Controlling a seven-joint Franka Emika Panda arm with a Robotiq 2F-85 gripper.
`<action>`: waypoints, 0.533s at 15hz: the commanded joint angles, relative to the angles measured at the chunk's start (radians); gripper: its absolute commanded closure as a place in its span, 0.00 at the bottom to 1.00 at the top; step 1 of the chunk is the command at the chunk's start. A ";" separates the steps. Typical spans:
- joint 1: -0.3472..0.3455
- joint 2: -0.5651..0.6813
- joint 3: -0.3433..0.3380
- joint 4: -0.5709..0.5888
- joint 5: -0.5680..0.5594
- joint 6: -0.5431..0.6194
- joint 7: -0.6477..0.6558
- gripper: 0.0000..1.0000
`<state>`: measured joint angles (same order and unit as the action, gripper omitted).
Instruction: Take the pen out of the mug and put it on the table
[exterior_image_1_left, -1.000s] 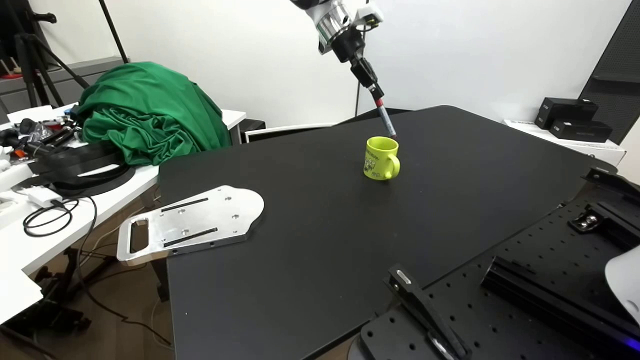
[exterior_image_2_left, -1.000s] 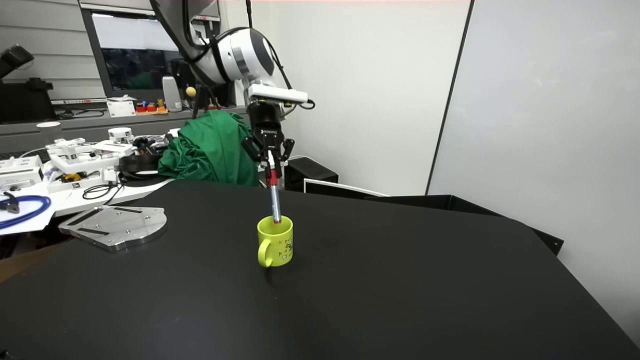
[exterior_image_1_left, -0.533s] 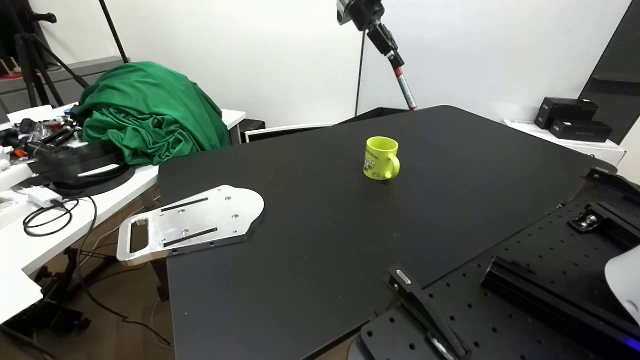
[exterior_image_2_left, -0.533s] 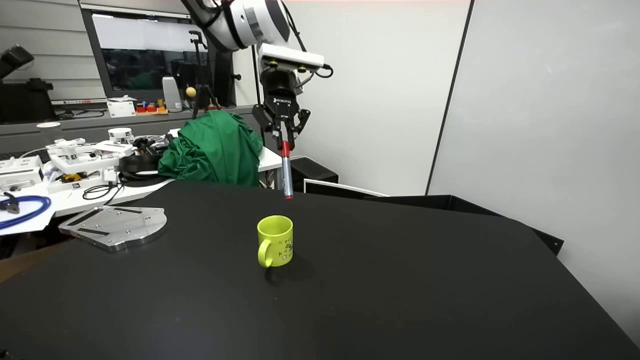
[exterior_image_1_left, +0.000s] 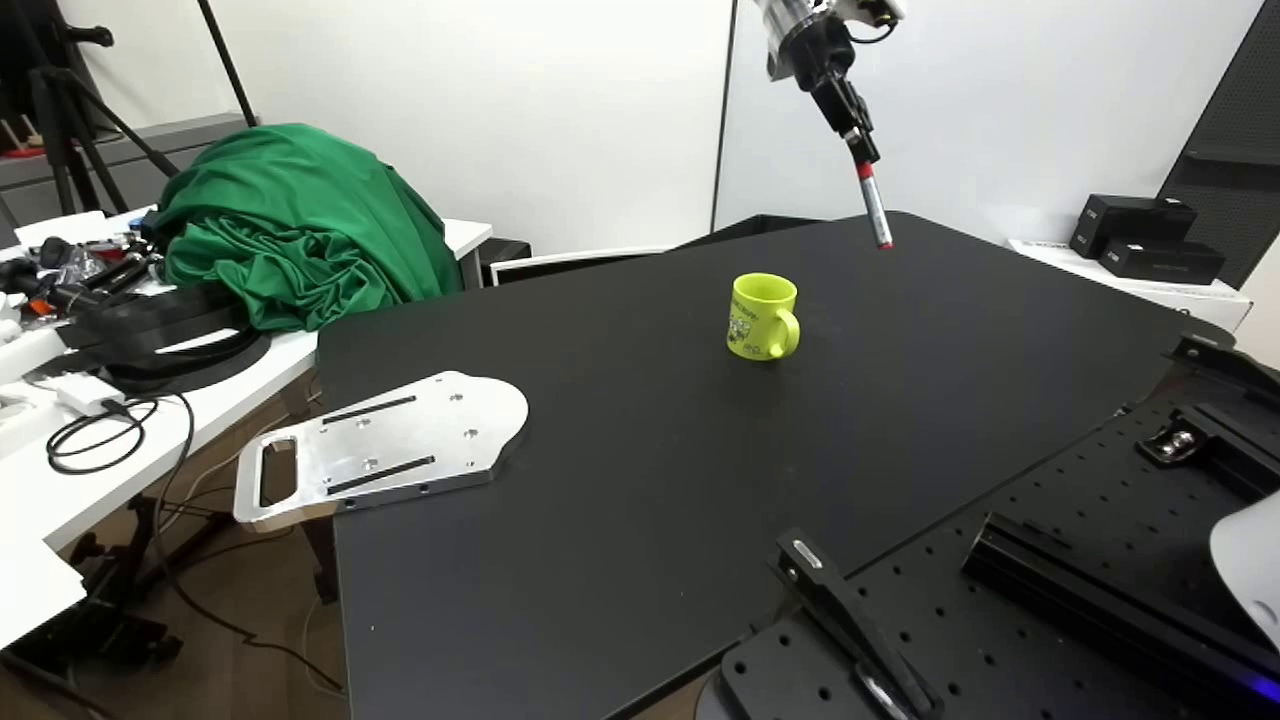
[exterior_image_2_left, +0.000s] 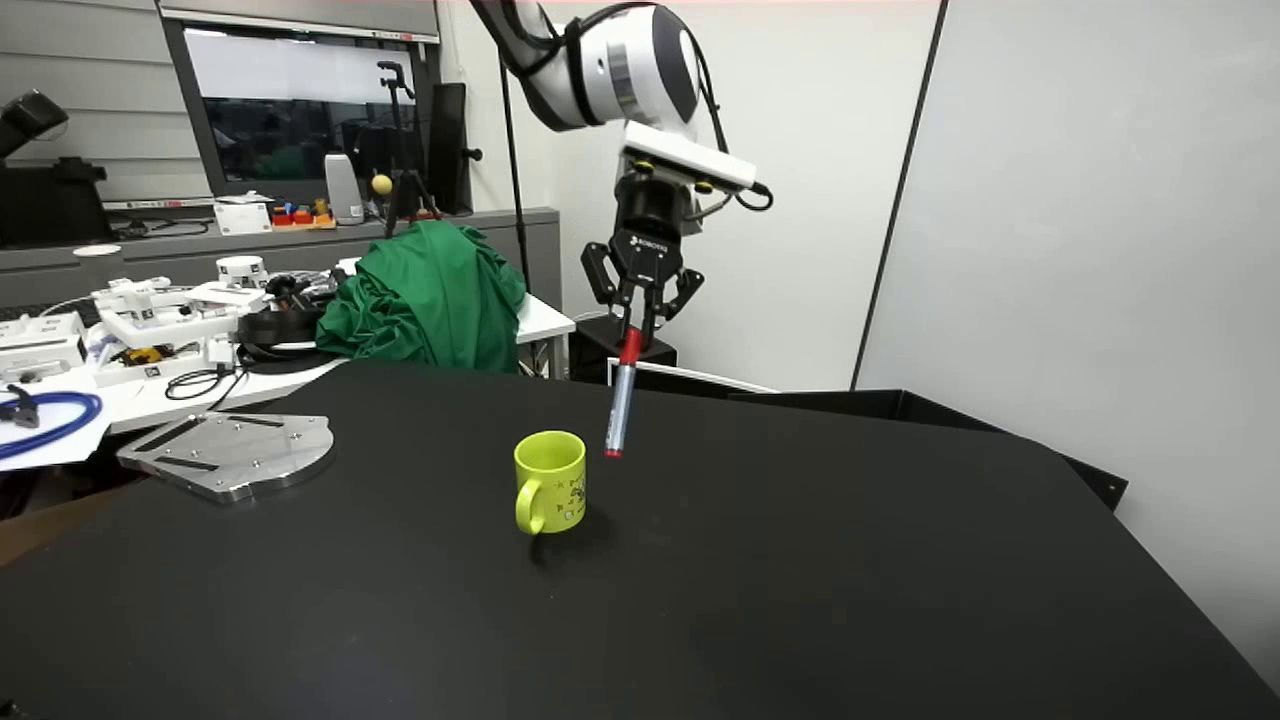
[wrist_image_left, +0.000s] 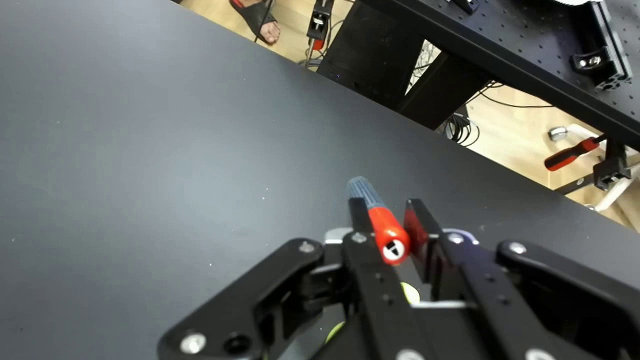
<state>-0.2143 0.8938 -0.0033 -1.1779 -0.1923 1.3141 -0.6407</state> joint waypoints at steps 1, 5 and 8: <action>-0.057 0.036 -0.013 -0.022 0.034 0.023 0.002 0.94; -0.117 0.124 -0.020 -0.007 0.061 0.029 -0.011 0.94; -0.150 0.202 -0.026 0.021 0.083 0.027 -0.016 0.94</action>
<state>-0.3392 1.0290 -0.0222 -1.2049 -0.1393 1.3538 -0.6517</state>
